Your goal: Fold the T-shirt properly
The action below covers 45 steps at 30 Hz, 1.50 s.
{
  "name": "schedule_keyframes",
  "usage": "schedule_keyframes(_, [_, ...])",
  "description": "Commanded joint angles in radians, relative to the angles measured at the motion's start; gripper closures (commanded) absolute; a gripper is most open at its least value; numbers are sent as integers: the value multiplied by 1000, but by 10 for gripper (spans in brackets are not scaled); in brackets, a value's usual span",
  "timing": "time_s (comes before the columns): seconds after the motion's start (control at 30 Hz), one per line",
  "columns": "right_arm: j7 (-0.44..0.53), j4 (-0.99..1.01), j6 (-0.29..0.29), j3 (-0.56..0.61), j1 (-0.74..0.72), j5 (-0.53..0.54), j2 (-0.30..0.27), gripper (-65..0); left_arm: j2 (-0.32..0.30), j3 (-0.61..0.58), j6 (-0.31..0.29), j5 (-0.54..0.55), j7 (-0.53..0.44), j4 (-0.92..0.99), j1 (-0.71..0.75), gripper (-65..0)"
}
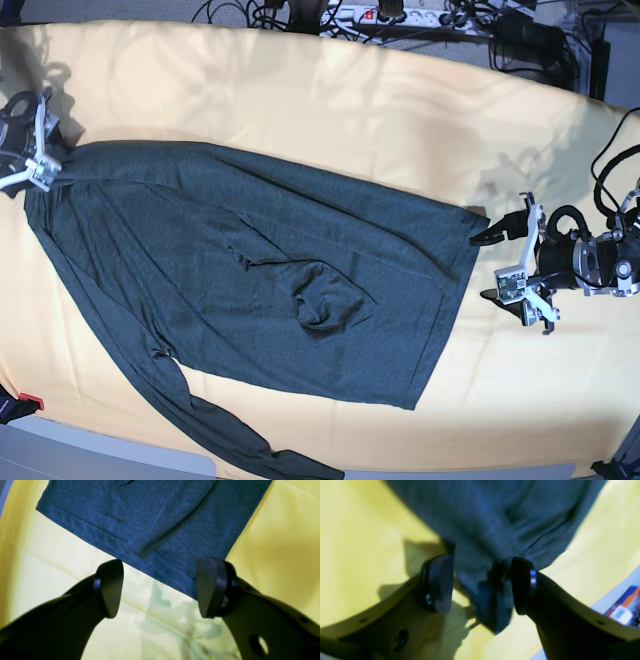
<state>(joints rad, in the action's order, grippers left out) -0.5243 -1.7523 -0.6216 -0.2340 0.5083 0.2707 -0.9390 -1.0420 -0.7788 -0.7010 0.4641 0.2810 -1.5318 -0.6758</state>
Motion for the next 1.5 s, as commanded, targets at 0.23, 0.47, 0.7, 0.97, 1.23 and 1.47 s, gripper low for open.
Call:
schedule_keyframes(0.23, [94, 49, -9, -47, -7, 17, -17, -377, -8, 14, 3, 9, -18, -9, -23, -449])
schedule_keyframes(0.47, [174, 121, 31, -47, -7, -42, -14, -316, -2, 14, 3, 9, -18, -9, -22, -449])
schedule_keyframes(0.7, [230, 125, 31, -47, -29, -120, 34, -312, -2, 14, 3, 9, -17, -9, -23, -449])
schedule_keyframes(0.97, [266, 189, 37, -47, -83, -138, 47, -160, -2, 14, 3, 9, -17, -9, -23, -449])
schedule_keyframes(1.23, [240, 190, -30, -47, -85, -137, 43, 0, -3, 14, 3, 7, -17, -9, -23, -449])
schedule_keyframes(1.47, [44, 78, -77, -47, 0, -62, 24, 0, -21, 14, 3, 5, -10, -9, -23, -449])
